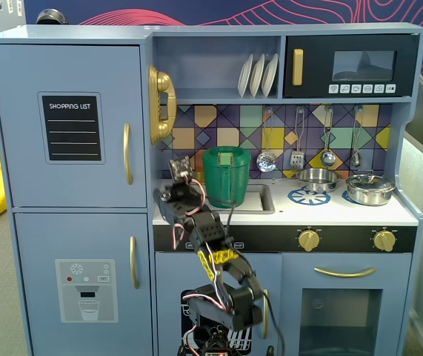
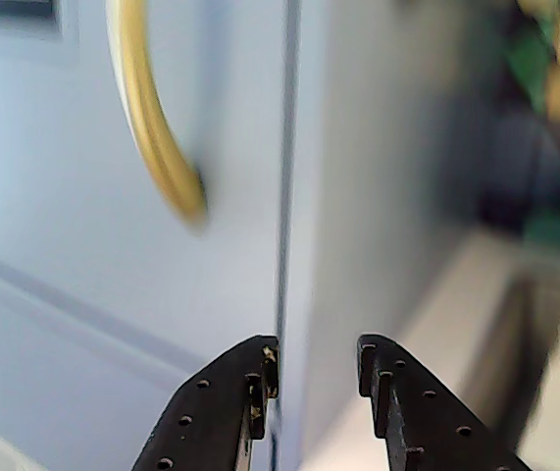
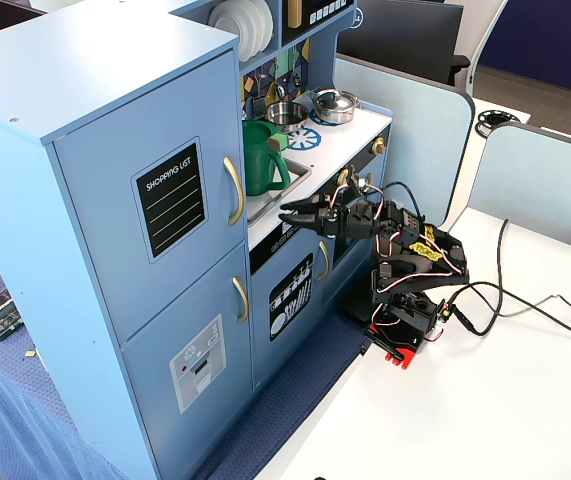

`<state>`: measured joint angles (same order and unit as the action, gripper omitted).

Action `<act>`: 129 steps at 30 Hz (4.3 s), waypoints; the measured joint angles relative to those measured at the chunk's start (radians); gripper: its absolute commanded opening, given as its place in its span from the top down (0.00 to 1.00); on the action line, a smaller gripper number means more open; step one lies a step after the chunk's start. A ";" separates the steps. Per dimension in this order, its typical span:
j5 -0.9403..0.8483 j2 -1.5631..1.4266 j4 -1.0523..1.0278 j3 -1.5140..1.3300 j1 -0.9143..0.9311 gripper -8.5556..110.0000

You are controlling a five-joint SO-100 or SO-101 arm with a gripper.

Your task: Open the left cabinet door

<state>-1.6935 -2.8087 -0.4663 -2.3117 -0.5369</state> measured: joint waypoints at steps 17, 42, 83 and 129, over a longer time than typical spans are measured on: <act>-0.031 0.328 0.299 0.227 -0.138 0.84; -0.233 0.486 0.414 0.295 -0.365 0.85; -0.123 -0.008 0.075 0.115 -0.002 0.86; -0.241 0.140 0.213 0.114 -0.454 0.88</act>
<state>-1.9343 -2.6691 -0.2531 -2.1982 -0.9910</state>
